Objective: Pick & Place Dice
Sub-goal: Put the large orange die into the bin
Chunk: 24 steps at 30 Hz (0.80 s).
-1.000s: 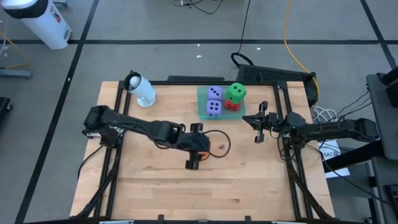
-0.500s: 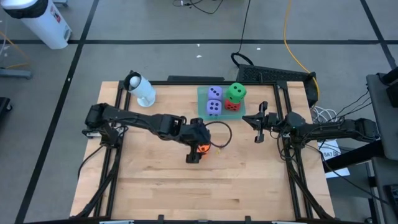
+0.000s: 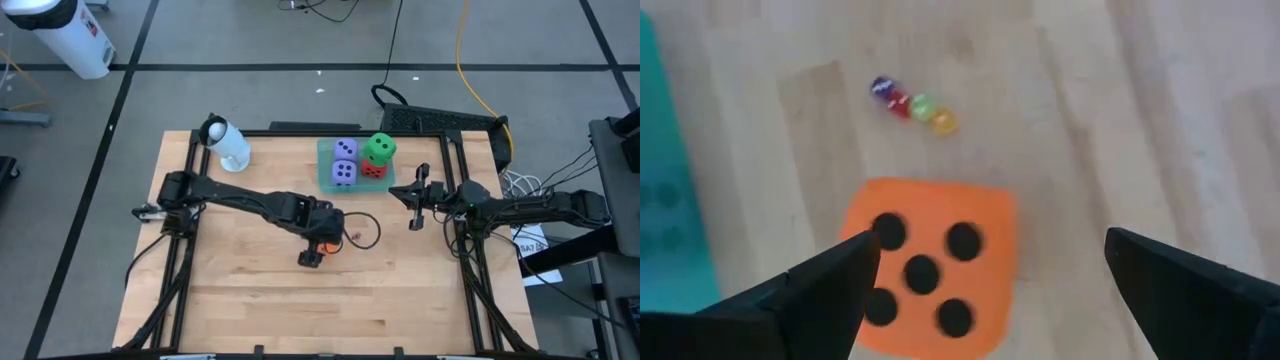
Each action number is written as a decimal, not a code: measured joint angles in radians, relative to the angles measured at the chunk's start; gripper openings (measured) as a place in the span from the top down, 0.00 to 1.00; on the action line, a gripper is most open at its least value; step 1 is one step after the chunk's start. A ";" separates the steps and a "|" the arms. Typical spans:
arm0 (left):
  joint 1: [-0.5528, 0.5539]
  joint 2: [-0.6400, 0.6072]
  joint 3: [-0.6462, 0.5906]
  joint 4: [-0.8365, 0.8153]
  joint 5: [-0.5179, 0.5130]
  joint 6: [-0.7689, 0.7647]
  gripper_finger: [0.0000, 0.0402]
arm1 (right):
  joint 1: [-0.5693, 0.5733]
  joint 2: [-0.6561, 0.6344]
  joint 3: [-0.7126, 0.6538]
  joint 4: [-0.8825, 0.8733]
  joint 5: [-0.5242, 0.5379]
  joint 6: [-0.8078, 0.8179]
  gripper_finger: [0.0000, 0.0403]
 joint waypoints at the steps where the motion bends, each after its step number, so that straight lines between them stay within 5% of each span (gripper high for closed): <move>1: 0.006 0.005 0.000 0.000 -0.003 0.005 0.00 | 0.000 0.000 0.000 0.000 0.000 0.000 0.98; 24: 0.068 0.080 0.002 -0.030 0.000 0.042 0.00 | 0.000 0.000 0.000 0.000 0.003 0.000 0.98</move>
